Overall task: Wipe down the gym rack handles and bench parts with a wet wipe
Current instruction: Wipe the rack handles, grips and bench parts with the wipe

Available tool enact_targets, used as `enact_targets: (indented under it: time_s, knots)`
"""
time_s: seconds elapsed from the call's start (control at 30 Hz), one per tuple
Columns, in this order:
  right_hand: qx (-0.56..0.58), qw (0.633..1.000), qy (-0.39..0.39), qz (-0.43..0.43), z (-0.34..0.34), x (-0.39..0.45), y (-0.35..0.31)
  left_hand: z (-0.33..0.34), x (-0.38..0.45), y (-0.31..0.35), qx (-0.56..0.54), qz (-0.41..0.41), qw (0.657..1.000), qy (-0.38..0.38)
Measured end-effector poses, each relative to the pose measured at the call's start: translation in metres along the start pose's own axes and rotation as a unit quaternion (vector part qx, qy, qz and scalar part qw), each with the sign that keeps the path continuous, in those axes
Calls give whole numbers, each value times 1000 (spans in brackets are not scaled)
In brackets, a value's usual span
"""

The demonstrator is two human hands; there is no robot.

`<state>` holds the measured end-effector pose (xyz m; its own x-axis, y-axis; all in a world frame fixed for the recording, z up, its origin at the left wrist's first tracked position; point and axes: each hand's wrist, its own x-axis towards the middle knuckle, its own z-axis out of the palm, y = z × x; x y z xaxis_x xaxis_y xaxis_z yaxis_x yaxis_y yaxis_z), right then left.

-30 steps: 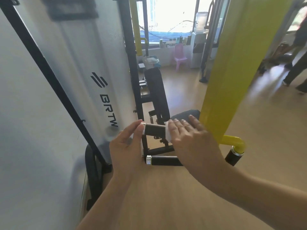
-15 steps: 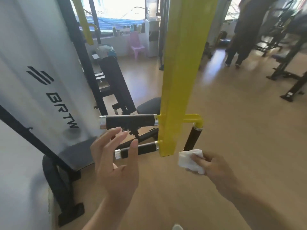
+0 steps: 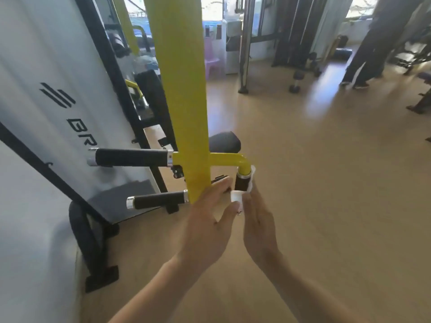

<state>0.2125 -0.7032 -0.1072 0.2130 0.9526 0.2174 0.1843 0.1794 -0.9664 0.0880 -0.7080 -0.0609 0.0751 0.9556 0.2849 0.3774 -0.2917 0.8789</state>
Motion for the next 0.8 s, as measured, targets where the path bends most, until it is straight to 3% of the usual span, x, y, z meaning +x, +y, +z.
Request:
enact_targets:
  time_s: [0.13,0.23,0.37,0.47,0.53,0.6,0.8]
  knots:
    - [-29,997,-25,-72,-20,15,20,30,0,18,24,-64,998,12]
    - [-54,995,-28,-74,-28,35,34,49,-7,21,9,-120,991,63]
    - [-94,988,-100,-70,-29,51,47,60,-23,28,43,-152,979,127]
    - [-110,986,-104,-66,-32,55,41,58,-30,38,111,-105,979,139]
    - [-89,991,-82,-61,-33,59,29,54,-24,44,205,-21,970,131]
    - [-42,995,-81,-44,-34,59,21,52,-14,45,304,54,946,97]
    - [-70,986,-146,-45,-34,41,31,49,3,39,509,77,857,33]
